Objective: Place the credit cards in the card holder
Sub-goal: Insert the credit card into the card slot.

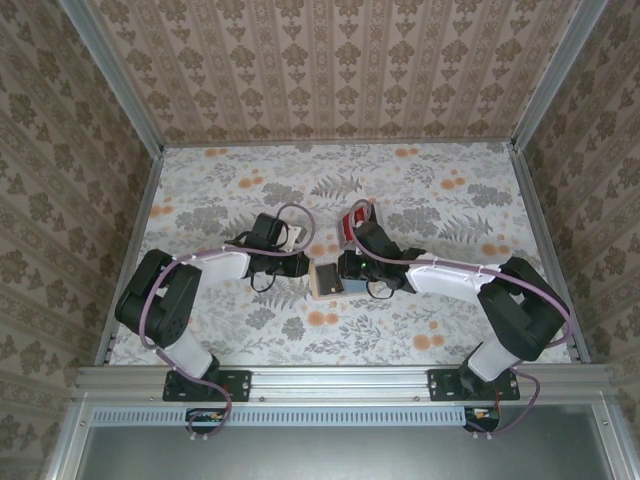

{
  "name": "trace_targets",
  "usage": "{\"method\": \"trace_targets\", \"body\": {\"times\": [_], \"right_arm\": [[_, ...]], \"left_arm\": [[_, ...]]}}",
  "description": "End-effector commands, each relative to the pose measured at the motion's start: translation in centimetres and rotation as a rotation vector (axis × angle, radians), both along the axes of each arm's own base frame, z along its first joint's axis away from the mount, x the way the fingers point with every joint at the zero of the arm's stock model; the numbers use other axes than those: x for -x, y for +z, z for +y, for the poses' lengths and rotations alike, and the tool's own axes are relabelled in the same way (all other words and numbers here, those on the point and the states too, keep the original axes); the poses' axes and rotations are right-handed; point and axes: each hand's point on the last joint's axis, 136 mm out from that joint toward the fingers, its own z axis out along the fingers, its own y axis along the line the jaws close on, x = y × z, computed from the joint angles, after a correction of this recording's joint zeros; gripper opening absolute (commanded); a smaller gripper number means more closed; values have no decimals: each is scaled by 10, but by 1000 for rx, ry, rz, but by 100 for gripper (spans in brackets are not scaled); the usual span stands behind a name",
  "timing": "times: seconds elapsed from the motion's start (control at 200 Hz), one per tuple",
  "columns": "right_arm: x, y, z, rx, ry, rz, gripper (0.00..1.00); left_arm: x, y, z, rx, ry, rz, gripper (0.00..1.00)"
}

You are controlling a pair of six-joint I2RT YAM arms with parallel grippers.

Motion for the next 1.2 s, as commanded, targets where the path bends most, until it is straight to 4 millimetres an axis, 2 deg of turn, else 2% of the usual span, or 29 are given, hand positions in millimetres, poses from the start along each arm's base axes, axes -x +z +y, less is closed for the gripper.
{"method": "trace_targets", "body": {"times": [0.0,0.2,0.345,0.88,0.995,1.065,1.195], "right_arm": [[17,-22,0,36,50,76,12],[20,-40,11,45,90,130,12],[24,-50,11,74,94,160,12],[26,-36,58,-104,161,181,12],[27,-39,56,-91,160,189,13],[28,-38,48,-61,151,179,13],[36,-25,35,-19,167,154,14]], "left_arm": [[3,-1,-5,20,-23,5,12],[4,-2,-7,18,-25,8,12],[7,-3,-10,15,-34,13,11],[11,-8,-15,10,-56,35,12],[10,-7,-13,-4,-50,24,11],[10,-6,-11,-11,-48,16,12],[7,-6,-5,-41,-33,-1,11]]}}
